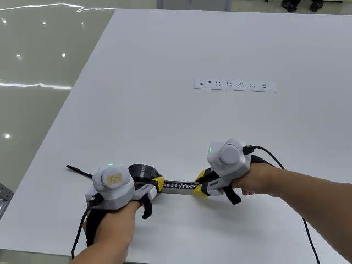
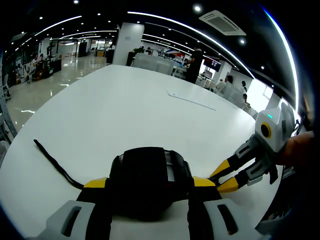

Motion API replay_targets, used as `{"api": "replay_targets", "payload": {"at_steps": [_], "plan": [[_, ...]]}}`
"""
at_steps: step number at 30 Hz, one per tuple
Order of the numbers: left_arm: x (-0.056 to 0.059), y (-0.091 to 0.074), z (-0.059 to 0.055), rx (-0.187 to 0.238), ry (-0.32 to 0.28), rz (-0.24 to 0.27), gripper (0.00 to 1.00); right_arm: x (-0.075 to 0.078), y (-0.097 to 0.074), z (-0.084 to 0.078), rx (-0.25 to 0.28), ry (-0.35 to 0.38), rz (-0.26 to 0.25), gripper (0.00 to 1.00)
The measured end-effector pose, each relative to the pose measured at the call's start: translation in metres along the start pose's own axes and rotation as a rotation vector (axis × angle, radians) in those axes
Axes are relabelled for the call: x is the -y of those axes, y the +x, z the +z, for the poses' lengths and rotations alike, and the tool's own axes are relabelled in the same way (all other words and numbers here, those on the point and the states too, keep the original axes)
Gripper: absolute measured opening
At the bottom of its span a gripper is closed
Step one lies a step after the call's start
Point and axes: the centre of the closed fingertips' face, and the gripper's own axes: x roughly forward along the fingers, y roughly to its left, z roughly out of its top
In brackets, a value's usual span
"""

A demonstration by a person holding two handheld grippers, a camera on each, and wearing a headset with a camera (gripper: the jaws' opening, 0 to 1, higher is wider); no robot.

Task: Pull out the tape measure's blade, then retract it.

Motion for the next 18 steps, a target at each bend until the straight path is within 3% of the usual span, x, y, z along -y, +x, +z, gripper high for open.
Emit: {"api": "replay_targets", "payload": {"at_steps": [18], "plan": [[0.000, 0.000, 0.000, -0.004, -0.003, -0.007, 0.58, -0.005, 0.011, 0.014, 0.018, 0.022, 0.013, 0.14]]}}
